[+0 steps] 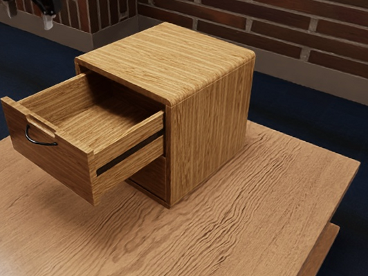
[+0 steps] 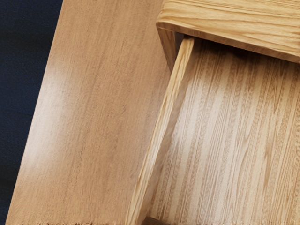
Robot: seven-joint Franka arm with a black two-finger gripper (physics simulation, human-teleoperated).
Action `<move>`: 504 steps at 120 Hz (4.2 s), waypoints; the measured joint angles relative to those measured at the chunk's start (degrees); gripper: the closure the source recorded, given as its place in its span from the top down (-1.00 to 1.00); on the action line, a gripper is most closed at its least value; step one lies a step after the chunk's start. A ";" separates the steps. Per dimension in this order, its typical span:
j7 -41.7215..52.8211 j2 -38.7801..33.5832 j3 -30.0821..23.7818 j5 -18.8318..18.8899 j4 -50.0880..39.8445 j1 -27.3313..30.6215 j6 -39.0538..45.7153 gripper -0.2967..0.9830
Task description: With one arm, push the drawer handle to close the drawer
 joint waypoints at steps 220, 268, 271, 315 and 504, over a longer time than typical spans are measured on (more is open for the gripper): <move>-5.62 -31.76 -8.32 1.76 -55.62 -3.06 16.63 -0.69; -5.97 -29.03 -8.11 2.47 -56.38 -2.76 23.19 -0.69; -5.99 -28.92 -8.12 2.68 -56.38 -2.77 23.62 -0.69; -6.14 -27.48 -8.14 4.43 -56.41 -3.06 30.61 -0.69; -6.29 -20.00 -7.98 9.35 -56.07 -4.30 49.69 -0.69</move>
